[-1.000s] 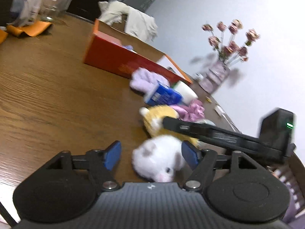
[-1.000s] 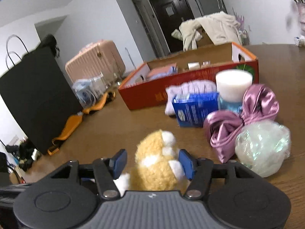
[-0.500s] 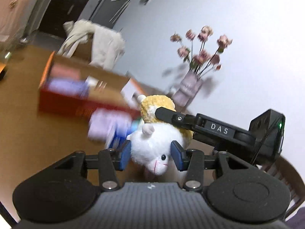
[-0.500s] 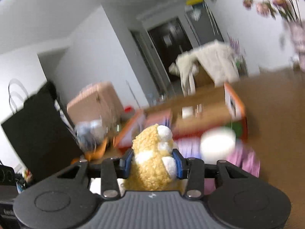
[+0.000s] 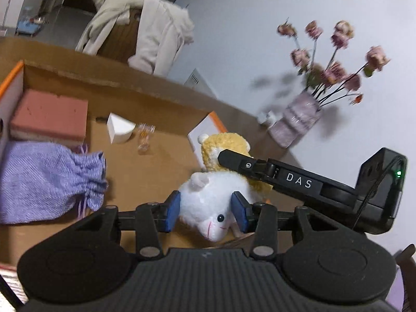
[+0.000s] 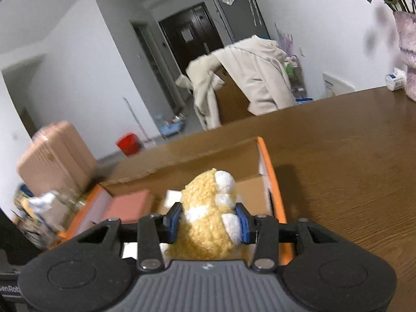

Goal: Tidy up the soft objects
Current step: 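Carry the plush dog over the cardboard box with both grippers and open them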

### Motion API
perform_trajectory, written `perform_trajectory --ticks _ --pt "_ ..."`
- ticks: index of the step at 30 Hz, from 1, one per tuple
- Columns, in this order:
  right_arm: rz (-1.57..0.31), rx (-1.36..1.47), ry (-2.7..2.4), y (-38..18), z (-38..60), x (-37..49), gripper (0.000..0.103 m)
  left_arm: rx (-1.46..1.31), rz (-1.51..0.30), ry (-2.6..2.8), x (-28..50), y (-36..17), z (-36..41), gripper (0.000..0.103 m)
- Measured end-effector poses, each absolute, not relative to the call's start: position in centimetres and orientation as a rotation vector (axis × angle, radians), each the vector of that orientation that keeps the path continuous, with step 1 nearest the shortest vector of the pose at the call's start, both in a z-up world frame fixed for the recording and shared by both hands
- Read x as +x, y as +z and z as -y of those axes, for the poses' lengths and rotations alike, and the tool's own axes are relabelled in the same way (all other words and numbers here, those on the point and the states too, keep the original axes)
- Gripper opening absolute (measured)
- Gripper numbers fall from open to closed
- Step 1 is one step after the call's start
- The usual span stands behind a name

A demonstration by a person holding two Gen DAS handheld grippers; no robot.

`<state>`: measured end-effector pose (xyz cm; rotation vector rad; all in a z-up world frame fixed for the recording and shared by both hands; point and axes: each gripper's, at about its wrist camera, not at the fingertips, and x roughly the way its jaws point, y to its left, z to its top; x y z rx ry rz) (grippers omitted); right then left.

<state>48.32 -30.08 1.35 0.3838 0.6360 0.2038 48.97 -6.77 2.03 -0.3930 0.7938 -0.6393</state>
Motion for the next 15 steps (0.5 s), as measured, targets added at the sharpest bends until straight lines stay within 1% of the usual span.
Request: perform_trajectory --ticks 2,5,6,9,13,15 --pt "-0.654 0.345 0.181 0.6 29.6 48.5 0.044 -0.371 -0.803 -0.623 49.2 1.2 7.1 0.044" --pt "-0.664 0.304 0.173 0.1 29.0 48.4 0.043 -0.322 -0.789 -0.617 48.9 0.8 7.2 0.045" --pt "-0.664 0.295 0.168 0.3 29.0 48.2 0.046 -0.316 -0.786 -0.617 48.7 0.9 7.2 0.046" --pt "-0.634 0.253 0.144 1.2 29.1 47.6 0.046 -0.284 -0.751 -0.603 47.6 1.8 6.8 0.048" --pt "-0.577 0.25 0.153 3.9 30.1 45.8 0.047 -0.25 -0.687 -0.562 45.3 4.3 5.3 0.054" --pt "-0.551 0.233 0.167 5.5 30.4 44.1 0.049 -0.216 -0.645 -0.518 43.5 5.7 4.5 0.06"
